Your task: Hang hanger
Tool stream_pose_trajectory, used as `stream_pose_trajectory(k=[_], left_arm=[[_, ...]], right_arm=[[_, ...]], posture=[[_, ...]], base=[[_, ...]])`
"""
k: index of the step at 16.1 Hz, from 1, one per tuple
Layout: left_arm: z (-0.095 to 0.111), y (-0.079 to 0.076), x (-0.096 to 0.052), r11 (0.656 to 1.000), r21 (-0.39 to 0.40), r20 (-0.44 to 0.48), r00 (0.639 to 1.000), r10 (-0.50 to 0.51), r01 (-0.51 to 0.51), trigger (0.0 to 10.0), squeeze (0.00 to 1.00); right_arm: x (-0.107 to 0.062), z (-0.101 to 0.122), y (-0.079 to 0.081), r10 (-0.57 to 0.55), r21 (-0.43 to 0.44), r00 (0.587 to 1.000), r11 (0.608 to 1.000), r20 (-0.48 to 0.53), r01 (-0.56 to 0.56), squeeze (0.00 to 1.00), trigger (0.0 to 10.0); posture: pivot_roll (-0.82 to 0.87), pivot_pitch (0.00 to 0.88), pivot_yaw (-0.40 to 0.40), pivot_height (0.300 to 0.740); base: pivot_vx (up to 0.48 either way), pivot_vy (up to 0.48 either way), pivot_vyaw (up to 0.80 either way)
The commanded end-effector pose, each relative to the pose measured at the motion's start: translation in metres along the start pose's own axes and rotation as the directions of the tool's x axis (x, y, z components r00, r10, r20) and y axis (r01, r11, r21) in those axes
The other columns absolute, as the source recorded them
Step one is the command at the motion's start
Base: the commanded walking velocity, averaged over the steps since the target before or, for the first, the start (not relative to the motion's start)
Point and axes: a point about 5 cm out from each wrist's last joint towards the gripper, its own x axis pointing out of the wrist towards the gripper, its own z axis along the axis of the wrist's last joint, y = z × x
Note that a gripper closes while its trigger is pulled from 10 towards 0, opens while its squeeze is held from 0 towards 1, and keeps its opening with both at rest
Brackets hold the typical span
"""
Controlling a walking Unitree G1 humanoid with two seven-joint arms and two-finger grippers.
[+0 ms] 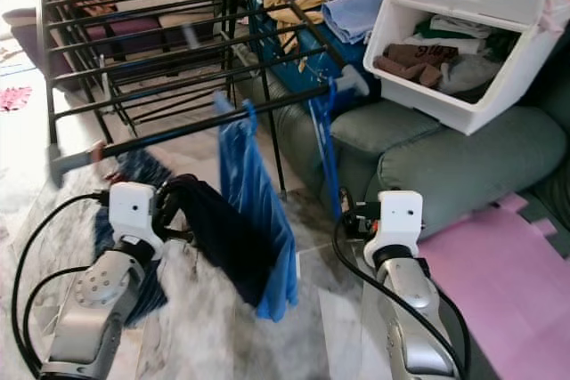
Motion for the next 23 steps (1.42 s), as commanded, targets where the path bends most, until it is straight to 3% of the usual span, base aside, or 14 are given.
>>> stream_pose_trajectory(k=[1, 6, 13, 15, 20, 23], left_arm=[[0.002, -0.002, 0.0, 1.0, -0.003, 0.009, 1.0, 0.002, -0.002, 10.0, 0.0], [0.004, -0.003, 0.0, 1.0, -0.005, 0.012, 1.0, -0.004, 0.004, 10.0, 0.0], [0.001, -0.008, 0.0, 0.999, -0.013, -0.002, 0.999, -0.036, 0.036, 10.0, 0.0], [0.001, -0.01, 0.0, 0.999, -0.016, -0.004, 0.999, -0.044, 0.044, 10.0, 0.0], [-0.002, -0.012, -0.001, 0.998, -0.02, -0.019, 0.998, -0.054, 0.054, 10.0, 0.0], [-0.004, -0.013, -0.001, 0.998, -0.019, -0.036, 0.997, -0.062, 0.061, 10.0, 0.0]], right_arm=[[0.0, 0.0, -0.003, -0.007, 0.001, 1.0, 1.0, 0.0, 0.007, 0.0, 10.0], [0.0, -0.006, 0.002, 0.024, 0.011, 0.999, 1.0, -0.032, -0.023, 0.0, 10.0], [0.003, -0.005, 0.002, 0.001, 0.033, 0.999, 0.999, -0.043, 0.0, 0.0, 10.0], [0.005, 0.0, -0.003, -0.033, -0.063, 0.999, 0.997, -0.005, 0.033, 0.0, 10.0], [0.003, 0.0, -0.02, -0.169, -0.141, 0.985, 0.976, 0.011, 0.169, 0.0, 10.0], [0.009, -0.011, -0.026, -0.19, -0.164, 0.979, 0.971, -0.079, 0.175, 0.0, 10.0]], posture=[[-0.01, 0.083, -0.001, 0.74], [-0.01, 0.087, -0.001, 0.74], [-0.01, 0.084, -0.001, 0.74], [0.0, 0.082, -0.004, 0.74], [0.0, 0.085, -0.005, 0.74], [0.0, 0.092, 0.0, 0.74]], base=[[0.401, 0.262, 0.41], [0.361, 0.223, 0.08], [0.0, 0.0, 0.0], [0.0, 0.0, 0.0], [0.0, 0.0, 0.0], [0.0, 0.0, 0.0]])
